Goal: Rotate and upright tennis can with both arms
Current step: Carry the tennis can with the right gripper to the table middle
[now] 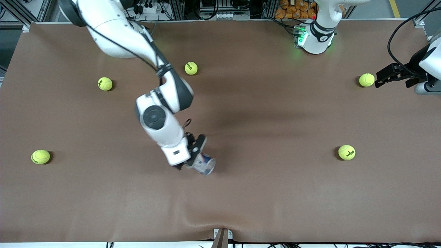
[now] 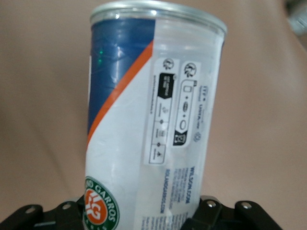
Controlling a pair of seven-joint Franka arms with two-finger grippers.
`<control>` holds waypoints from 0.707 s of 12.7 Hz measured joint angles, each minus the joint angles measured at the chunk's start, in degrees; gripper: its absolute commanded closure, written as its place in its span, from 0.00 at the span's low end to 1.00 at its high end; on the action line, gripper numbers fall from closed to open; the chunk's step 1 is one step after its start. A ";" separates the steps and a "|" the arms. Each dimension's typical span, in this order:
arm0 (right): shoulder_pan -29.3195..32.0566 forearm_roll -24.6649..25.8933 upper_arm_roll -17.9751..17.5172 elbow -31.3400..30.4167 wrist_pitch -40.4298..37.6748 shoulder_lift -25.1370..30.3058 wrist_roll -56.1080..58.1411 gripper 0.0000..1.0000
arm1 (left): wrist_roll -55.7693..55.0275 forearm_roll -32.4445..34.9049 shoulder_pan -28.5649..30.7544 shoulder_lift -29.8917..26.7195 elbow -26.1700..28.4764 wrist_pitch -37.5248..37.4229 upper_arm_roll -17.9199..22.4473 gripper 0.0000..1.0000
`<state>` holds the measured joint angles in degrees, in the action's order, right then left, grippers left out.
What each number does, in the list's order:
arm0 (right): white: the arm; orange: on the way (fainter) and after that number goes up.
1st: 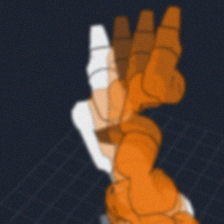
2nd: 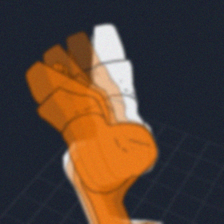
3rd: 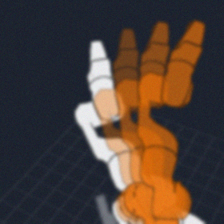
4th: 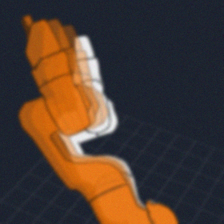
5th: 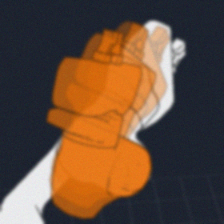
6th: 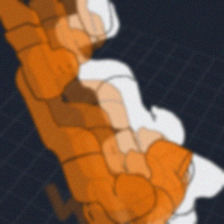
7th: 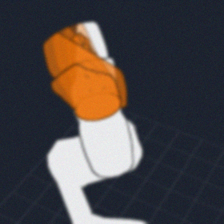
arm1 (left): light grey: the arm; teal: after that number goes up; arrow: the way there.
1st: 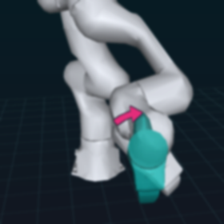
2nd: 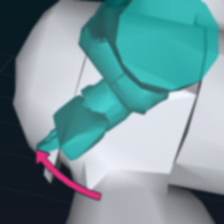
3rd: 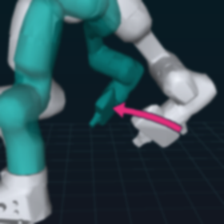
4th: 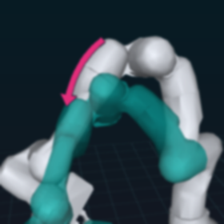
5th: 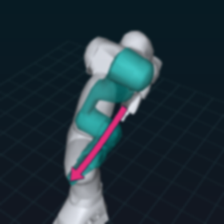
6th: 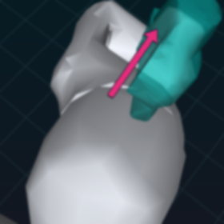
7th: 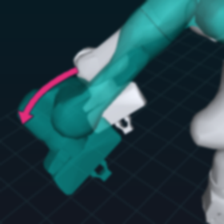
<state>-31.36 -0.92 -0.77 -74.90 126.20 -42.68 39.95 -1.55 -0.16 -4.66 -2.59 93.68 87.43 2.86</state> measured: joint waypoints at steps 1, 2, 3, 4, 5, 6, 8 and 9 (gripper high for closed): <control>-2.39 1.16 -0.02 -0.18 0.43 -0.10 0.19 0.36 | 0.00 0.00 0.01 0.05 0.00 0.00 0.01 0.00; -4.92 2.73 -0.01 -0.65 1.65 -0.18 0.26 0.33 | 0.00 0.00 0.01 0.07 0.00 0.00 0.00 0.00; -7.48 4.62 0.00 -1.53 3.21 -0.29 0.26 0.33 | 0.00 0.00 0.01 0.10 0.00 0.00 0.01 0.00; -9.82 6.16 0.03 -2.61 4.67 -0.45 0.24 0.33 | 0.00 0.00 0.01 0.13 0.00 0.00 0.01 0.00; -11.87 7.39 0.06 -3.88 5.50 -0.62 0.25 0.33 | 0.00 0.00 0.01 0.20 0.01 0.00 0.01 0.00; -13.66 8.54 0.10 -5.11 5.90 -0.83 0.25 0.33 | 0.00 0.00 0.02 0.30 0.01 0.00 0.01 0.00; -16.31 10.65 0.18 -7.05 6.31 -1.20 0.24 0.33 | 0.00 0.00 0.01 0.52 0.01 0.00 0.01 0.00; -16.76 11.19 0.25 -7.64 6.43 -1.36 0.24 0.33 | 0.00 0.00 0.01 0.64 0.01 0.00 0.01 0.00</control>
<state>-48.12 10.27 -0.51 -82.54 132.63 -44.04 40.18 -1.55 -0.16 -4.65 -1.96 93.69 87.43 2.87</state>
